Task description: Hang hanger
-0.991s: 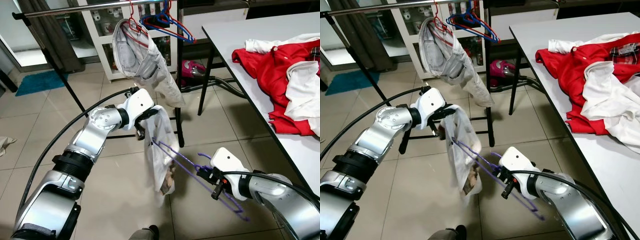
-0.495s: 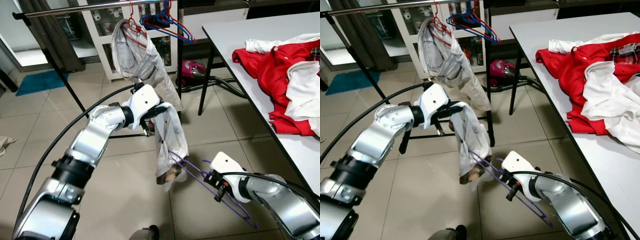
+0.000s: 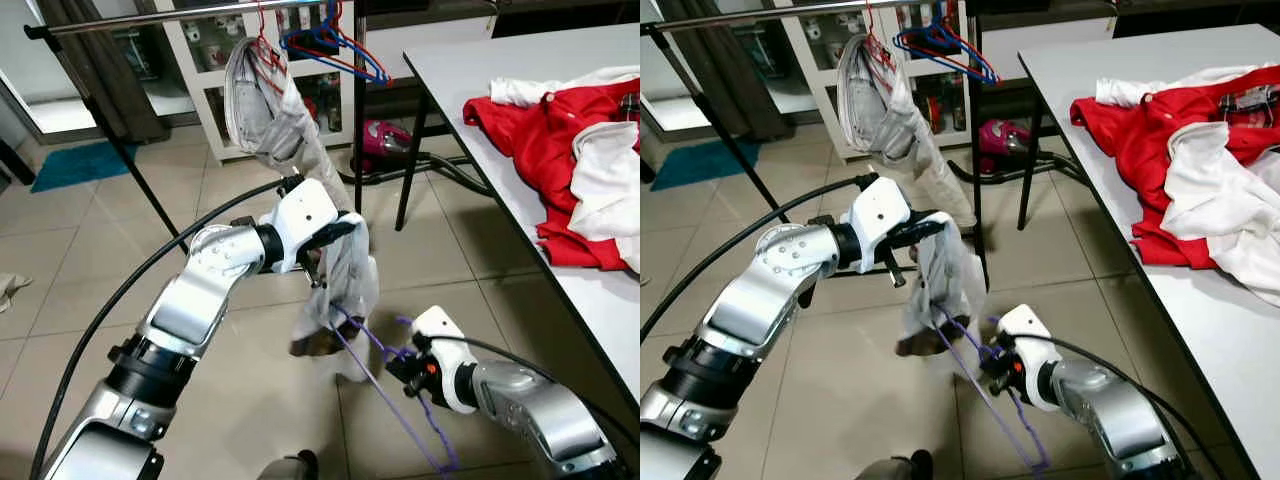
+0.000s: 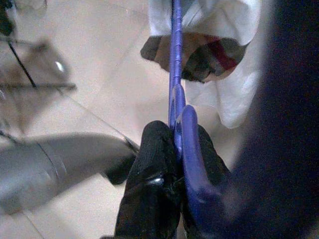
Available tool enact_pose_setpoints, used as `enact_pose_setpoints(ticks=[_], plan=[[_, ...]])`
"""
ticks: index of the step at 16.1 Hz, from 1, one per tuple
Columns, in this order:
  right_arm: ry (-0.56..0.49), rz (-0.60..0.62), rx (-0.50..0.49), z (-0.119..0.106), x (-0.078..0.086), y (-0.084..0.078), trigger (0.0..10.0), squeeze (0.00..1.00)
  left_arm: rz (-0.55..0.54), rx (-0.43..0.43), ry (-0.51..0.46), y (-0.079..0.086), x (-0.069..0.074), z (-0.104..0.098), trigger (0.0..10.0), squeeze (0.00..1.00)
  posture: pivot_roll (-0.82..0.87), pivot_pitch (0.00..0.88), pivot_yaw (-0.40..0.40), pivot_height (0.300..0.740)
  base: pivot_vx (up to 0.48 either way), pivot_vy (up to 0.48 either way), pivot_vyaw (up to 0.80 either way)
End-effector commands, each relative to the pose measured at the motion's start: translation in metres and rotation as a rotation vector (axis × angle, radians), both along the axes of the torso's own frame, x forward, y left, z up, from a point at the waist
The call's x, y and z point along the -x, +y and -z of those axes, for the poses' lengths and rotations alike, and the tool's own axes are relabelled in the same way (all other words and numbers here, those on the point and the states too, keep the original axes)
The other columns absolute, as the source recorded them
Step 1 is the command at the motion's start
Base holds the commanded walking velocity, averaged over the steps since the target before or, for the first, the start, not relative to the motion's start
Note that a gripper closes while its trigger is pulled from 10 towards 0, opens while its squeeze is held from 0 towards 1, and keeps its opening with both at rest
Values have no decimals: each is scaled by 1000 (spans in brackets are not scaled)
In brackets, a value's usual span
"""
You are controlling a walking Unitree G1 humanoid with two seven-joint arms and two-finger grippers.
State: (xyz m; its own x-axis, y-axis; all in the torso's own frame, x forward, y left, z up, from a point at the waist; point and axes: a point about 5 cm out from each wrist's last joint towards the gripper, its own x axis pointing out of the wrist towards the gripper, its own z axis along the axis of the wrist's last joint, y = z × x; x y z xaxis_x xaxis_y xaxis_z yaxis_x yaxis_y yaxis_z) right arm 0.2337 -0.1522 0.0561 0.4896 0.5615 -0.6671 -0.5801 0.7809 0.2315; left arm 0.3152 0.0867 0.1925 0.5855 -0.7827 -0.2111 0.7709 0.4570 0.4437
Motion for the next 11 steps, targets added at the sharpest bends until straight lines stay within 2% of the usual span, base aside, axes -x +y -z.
enact_pose_setpoints(ticks=[1,4,6,8,11], plan=[[28,96,-54,1,-4,-2,10000,0,10,-32,-31,3,4,-2,10000,0,54,96,97,740,0,0,0],[69,210,-101,3,-4,-7,10000,0,-51,-61,-44,10,1,-1,10000,0,59,97,94,740,0,0,0],[126,262,-172,3,7,-13,10000,0,-144,-97,-68,24,-8,0,10000,0,56,98,94,740,0,0,0],[166,319,-164,9,16,-22,10000,0,-178,-99,-79,27,-11,-3,10000,0,51,98,98,740,0,0,0],[200,516,-177,15,14,-40,10000,0,-197,-94,-72,26,-11,-1,10000,0,44,99,101,740,0,0,0]])
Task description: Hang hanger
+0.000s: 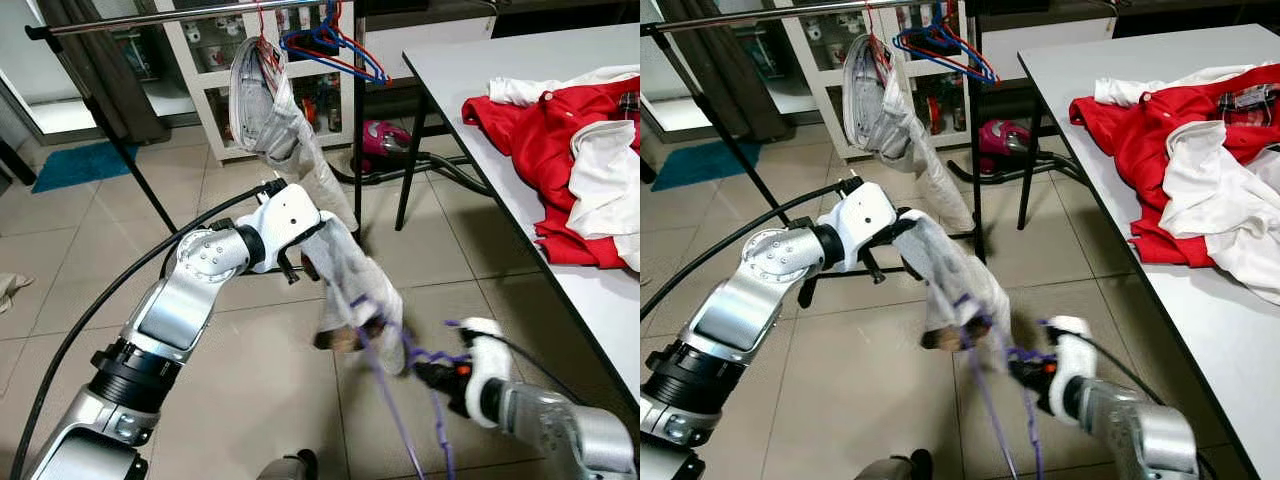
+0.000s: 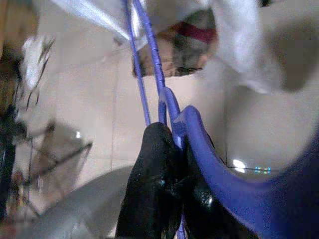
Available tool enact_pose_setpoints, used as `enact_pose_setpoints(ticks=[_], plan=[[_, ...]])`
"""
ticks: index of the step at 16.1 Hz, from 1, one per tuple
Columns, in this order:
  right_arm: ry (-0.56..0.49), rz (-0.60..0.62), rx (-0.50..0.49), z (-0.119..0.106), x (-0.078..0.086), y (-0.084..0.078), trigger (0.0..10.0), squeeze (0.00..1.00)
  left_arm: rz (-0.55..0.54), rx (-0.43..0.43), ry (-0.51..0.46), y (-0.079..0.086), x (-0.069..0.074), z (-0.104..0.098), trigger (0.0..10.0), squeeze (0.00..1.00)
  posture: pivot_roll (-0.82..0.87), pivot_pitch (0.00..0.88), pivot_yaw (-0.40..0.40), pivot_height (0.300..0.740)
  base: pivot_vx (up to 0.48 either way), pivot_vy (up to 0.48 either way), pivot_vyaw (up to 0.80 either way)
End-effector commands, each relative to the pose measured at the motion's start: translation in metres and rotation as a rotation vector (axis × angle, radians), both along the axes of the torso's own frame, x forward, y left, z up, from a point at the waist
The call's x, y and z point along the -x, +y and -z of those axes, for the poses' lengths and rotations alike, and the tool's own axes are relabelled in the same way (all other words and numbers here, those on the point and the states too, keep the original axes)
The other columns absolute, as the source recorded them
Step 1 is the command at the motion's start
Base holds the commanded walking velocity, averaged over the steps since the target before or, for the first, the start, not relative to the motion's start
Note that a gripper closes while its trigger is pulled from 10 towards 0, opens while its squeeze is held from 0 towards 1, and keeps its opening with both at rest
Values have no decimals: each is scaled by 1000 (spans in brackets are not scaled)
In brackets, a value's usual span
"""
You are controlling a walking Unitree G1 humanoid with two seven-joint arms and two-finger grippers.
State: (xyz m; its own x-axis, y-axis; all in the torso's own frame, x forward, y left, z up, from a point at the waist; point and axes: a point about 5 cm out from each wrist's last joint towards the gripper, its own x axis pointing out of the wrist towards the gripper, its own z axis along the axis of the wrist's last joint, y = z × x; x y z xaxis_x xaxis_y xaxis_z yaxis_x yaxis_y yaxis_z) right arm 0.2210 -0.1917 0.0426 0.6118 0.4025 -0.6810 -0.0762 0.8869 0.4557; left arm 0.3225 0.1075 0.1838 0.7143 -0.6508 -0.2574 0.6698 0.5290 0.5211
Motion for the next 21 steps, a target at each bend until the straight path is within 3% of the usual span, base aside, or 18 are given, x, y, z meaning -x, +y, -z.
enact_pose_setpoints(ticks=[1,8,11,13,15,18,21], plan=[[16,61,-10,0,-1,-5,10000,0,-32,0,-31,4,-2,-4,10000,0,40,104,97,740,0,0,0],[95,346,-181,-13,-6,-23,10000,0,-68,-28,-47,3,5,16,10000,0,1,101,57,740,0,0,0],[42,460,-244,-27,-21,-24,10000,0,-55,-25,-69,-2,8,18,10000,0,7,92,50,740,0,0,0],[-43,624,-432,-42,-54,-9,10000,0,-9,-1,-14,-12,18,36,10000,0,22,81,54,740,0,0,0],[-89,619,-506,-56,-74,11,10000,0,13,-3,1,-18,24,50,10000,0,35,74,63,740,0,0,0],[-207,644,-533,-81,-91,29,10000,0,31,66,5,-25,31,52,10000,0,55,61,67,740,0,0,0],[-325,775,-424,-94,-106,19,10000,0,79,174,38,-26,39,49,10000,0,67,47,81,740,0,0,0]])
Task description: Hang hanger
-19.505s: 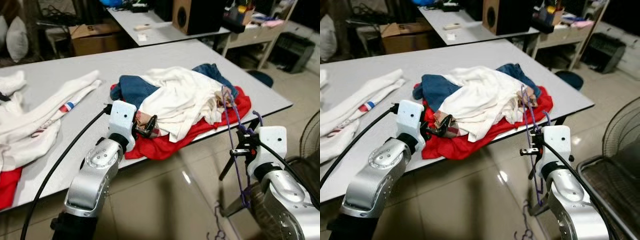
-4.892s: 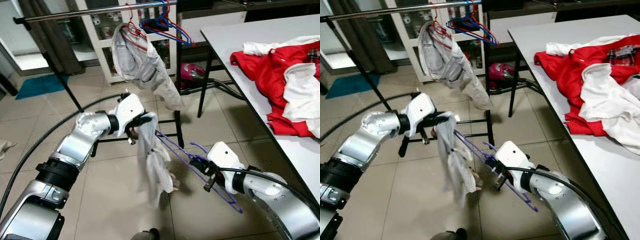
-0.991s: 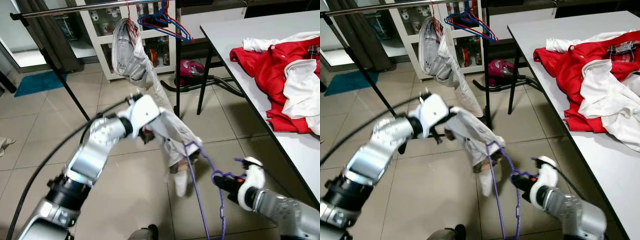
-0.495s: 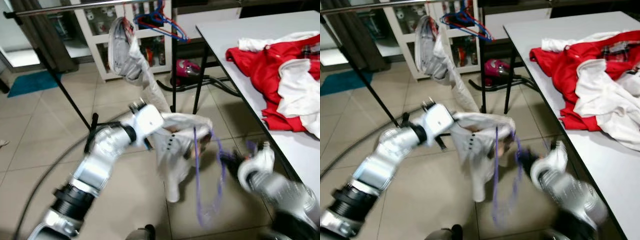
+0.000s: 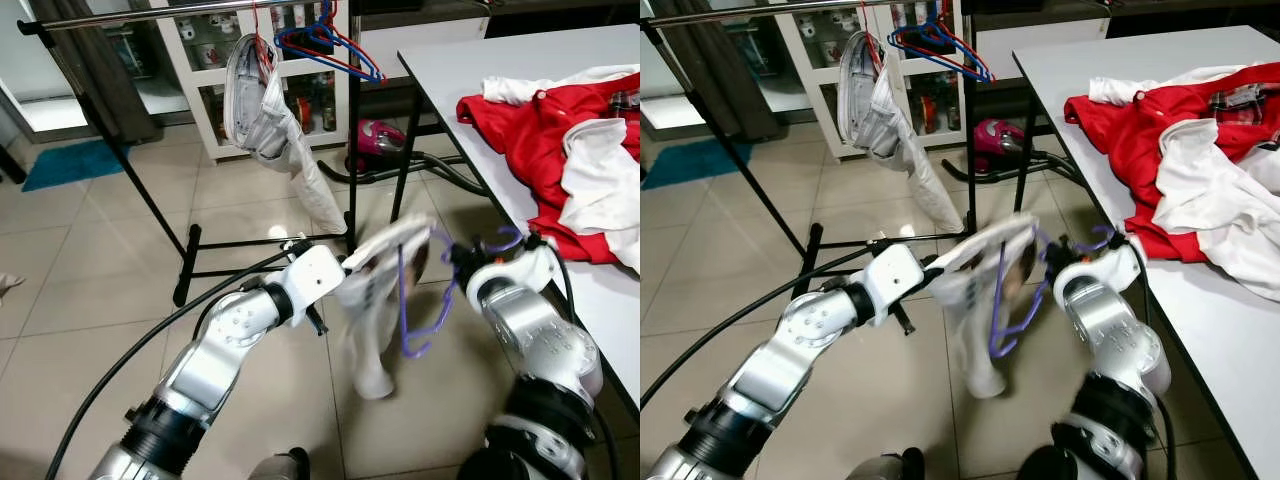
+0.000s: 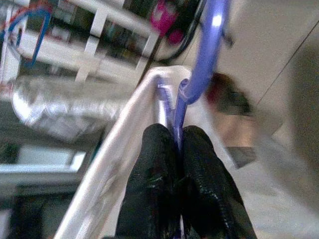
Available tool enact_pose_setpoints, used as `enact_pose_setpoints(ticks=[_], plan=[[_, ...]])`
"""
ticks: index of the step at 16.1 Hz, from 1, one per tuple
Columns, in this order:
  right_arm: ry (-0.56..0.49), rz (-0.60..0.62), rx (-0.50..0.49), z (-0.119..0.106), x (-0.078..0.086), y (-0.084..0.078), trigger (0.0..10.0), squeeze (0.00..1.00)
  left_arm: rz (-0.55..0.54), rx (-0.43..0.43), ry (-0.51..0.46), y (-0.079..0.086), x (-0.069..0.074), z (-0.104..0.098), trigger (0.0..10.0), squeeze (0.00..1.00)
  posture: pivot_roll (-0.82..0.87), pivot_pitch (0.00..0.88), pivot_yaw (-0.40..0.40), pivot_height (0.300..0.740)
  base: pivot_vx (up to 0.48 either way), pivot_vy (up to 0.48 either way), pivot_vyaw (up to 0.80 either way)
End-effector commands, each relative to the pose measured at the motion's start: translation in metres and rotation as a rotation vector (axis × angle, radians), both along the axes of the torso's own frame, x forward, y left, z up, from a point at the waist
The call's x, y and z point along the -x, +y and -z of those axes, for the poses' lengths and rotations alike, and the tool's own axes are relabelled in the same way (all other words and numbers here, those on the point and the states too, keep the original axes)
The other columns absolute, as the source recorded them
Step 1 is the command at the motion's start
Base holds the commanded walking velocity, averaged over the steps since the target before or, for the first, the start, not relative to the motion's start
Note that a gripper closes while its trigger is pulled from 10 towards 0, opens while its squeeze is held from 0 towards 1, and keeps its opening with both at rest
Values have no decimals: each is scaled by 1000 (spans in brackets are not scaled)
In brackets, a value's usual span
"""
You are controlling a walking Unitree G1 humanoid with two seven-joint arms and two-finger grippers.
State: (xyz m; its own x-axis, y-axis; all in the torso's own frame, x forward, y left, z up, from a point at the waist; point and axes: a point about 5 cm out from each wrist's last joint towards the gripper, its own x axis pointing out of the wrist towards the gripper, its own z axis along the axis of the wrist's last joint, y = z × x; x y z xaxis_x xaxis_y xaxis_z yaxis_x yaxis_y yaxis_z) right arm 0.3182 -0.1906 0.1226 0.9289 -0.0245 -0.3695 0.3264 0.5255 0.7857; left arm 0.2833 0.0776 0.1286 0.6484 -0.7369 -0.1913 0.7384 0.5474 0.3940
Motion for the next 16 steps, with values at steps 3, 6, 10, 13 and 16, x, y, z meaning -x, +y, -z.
enact_pose_setpoints(ticks=[3,6,10,13,16], plan=[[-40,142,70,-17,-19,11,10000,0,82,105,21,-7,14,-11,10000,0,87,37,80,740,0,0,0],[-11,223,31,-14,-22,9,10000,0,139,111,42,-17,21,-10,10000,0,97,34,80,740,0,0,0],[1,332,-114,-13,-33,6,10000,0,106,62,95,-20,22,8,10000,0,105,35,81,740,0,0,0],[-122,67,120,-32,-40,26,10000,0,29,40,64,-7,14,4,10000,0,103,31,80,740,0,0,0],[-97,-222,359,-11,-15,33,10000,0,-111,30,-43,23,-7,-19,10000,0,100,21,74,740,0,0,0]])
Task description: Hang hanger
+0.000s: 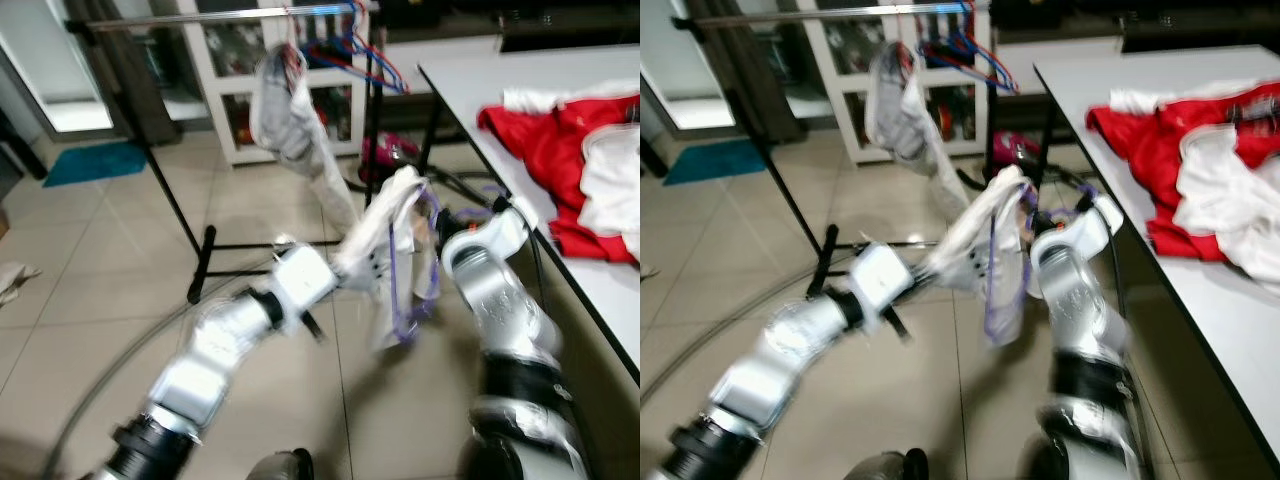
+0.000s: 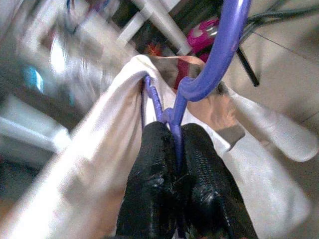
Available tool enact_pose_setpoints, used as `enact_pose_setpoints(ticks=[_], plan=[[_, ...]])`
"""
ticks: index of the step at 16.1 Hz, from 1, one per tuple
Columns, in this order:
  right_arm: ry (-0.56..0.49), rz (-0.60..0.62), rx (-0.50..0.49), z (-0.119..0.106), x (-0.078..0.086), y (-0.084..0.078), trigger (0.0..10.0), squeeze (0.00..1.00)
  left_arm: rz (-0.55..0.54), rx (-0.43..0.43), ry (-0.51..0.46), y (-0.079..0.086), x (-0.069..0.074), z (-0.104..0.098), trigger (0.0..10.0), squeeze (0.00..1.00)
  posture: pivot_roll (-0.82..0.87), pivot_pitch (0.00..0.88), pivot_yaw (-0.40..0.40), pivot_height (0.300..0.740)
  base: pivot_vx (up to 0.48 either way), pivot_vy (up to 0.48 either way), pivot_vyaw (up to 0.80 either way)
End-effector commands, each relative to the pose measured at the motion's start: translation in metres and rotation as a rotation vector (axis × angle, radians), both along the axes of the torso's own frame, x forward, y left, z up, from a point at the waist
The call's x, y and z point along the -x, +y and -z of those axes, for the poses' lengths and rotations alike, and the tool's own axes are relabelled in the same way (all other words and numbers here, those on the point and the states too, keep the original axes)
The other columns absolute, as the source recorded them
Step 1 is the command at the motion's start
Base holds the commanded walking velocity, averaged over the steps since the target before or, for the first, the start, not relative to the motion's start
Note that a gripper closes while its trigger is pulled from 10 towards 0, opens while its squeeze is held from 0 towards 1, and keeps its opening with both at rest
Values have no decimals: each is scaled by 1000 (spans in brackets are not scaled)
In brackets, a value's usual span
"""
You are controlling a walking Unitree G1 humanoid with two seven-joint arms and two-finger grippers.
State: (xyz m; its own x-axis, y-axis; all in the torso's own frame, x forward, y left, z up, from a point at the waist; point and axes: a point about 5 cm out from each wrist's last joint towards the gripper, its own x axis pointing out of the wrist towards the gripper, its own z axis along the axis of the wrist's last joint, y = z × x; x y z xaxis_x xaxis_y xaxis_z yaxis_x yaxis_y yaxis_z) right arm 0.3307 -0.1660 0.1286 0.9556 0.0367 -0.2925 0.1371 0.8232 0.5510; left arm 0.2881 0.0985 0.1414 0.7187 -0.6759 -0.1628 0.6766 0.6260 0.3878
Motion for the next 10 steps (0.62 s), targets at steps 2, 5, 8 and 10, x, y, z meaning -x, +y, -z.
enact_pose_setpoints(ticks=[2,5,8,10], plan=[[51,-183,254,13,15,6,10000,0,-76,11,-80,15,-15,-23,10000,0,91,15,75,740,0,0,0],[183,-341,566,42,54,-16,10000,0,-163,29,-147,39,-36,-62,10000,0,78,4,82,740,0,0,0],[180,-476,637,40,75,-20,10000,0,-144,2,-105,48,-39,-59,10000,0,73,1,89,740,0,0,0],[180,-621,720,38,86,-16,10000,0,-115,-36,-86,46,-42,-54,10000,0,60,2,102,740,0,0,0]])
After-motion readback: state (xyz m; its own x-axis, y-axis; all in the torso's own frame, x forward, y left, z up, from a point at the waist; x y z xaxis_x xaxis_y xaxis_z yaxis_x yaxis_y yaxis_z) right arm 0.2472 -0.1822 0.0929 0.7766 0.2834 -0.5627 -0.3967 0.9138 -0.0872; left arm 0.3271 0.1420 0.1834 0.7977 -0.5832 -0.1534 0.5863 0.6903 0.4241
